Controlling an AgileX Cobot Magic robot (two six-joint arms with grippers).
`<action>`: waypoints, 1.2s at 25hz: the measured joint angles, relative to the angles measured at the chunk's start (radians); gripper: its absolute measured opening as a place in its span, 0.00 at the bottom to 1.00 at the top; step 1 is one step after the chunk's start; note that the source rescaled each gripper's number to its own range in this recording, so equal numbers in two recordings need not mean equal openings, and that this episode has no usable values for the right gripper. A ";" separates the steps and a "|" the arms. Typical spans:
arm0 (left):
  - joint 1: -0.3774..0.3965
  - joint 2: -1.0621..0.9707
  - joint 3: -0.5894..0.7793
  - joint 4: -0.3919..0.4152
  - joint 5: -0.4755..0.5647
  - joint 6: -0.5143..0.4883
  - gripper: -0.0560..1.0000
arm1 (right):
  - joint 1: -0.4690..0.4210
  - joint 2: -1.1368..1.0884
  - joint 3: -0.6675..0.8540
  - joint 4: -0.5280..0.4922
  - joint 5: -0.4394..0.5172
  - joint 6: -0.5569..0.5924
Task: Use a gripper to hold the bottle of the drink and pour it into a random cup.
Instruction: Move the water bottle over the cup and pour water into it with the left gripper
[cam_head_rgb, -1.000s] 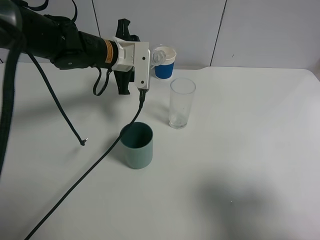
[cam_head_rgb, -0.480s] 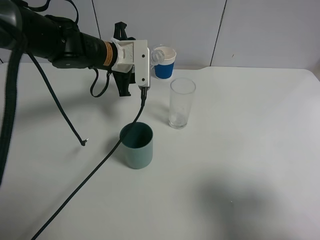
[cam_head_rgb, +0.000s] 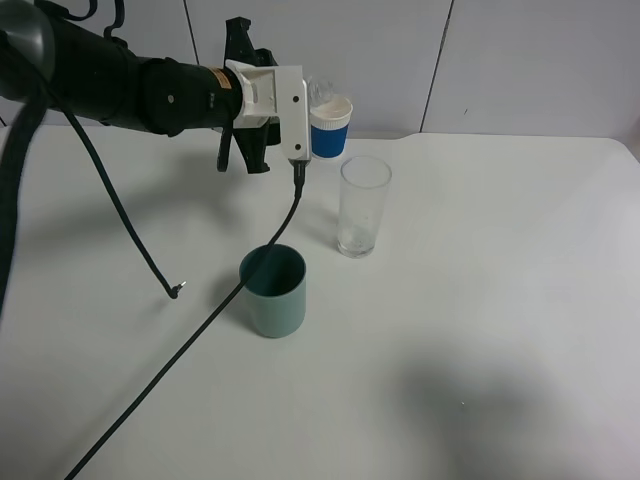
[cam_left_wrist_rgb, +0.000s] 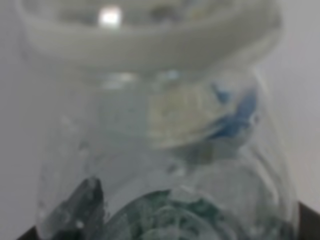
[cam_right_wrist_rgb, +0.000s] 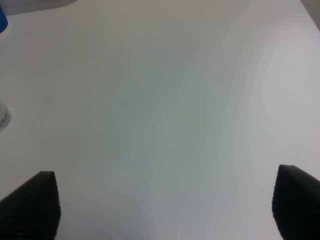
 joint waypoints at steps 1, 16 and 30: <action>-0.003 0.000 0.000 -0.060 -0.016 0.059 0.08 | 0.000 0.000 0.000 0.000 0.000 0.000; -0.029 0.008 0.074 -0.226 -0.307 0.305 0.08 | 0.000 0.000 0.000 0.000 0.000 0.000; -0.112 0.037 0.114 -0.250 -0.400 0.326 0.08 | 0.000 0.000 0.000 0.000 0.000 0.000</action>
